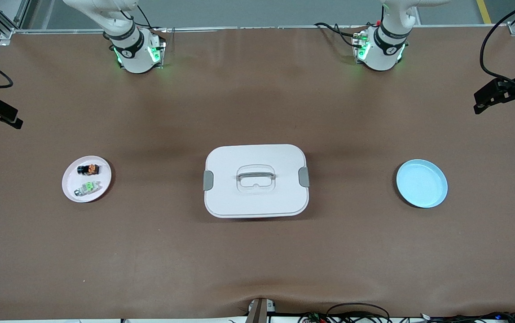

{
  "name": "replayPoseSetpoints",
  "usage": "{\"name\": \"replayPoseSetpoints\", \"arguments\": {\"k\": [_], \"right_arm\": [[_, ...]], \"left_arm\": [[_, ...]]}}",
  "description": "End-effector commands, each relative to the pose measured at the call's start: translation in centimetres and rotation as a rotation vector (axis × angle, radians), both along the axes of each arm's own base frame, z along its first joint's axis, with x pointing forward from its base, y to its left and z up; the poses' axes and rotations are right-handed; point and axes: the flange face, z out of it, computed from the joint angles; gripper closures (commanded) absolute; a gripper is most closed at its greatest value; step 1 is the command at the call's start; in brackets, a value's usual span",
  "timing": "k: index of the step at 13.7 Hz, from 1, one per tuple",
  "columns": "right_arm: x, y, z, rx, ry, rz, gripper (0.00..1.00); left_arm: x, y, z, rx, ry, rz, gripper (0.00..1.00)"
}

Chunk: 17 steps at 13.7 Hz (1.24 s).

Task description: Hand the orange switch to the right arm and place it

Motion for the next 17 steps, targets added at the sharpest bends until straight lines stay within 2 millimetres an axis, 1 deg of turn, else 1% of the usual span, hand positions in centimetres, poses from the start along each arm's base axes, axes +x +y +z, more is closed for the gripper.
{"name": "replayPoseSetpoints", "arguments": {"k": [1,4,5,8,10,13,17], "right_arm": [[0.0,0.0,1.0,0.012,-0.016,-0.007,0.00],[0.0,0.0,1.3,0.012,-0.021,-0.009,0.00],[0.0,0.0,1.3,0.012,-0.019,-0.009,0.00],[0.0,0.0,1.3,0.012,-0.019,-0.012,0.00],[0.0,0.0,1.3,0.012,-0.019,-0.012,0.00],[0.0,0.0,1.3,0.012,-0.019,-0.010,0.00],[0.0,0.0,1.3,0.012,-0.019,-0.012,0.00]], "left_arm": [[-0.2,-0.1,0.2,-0.014,0.004,-0.021,0.00],[-0.4,-0.6,0.5,-0.014,0.006,-0.028,0.00],[-0.4,-1.5,0.7,-0.013,0.000,-0.045,0.00],[-0.5,-2.7,1.1,-0.053,-0.002,-0.050,0.00],[-0.6,-2.4,1.0,-0.080,0.014,-0.041,0.00],[-0.8,-1.9,1.4,-0.082,0.023,-0.030,0.00],[-1.0,-1.8,1.6,-0.075,0.034,-0.029,0.00]]}}
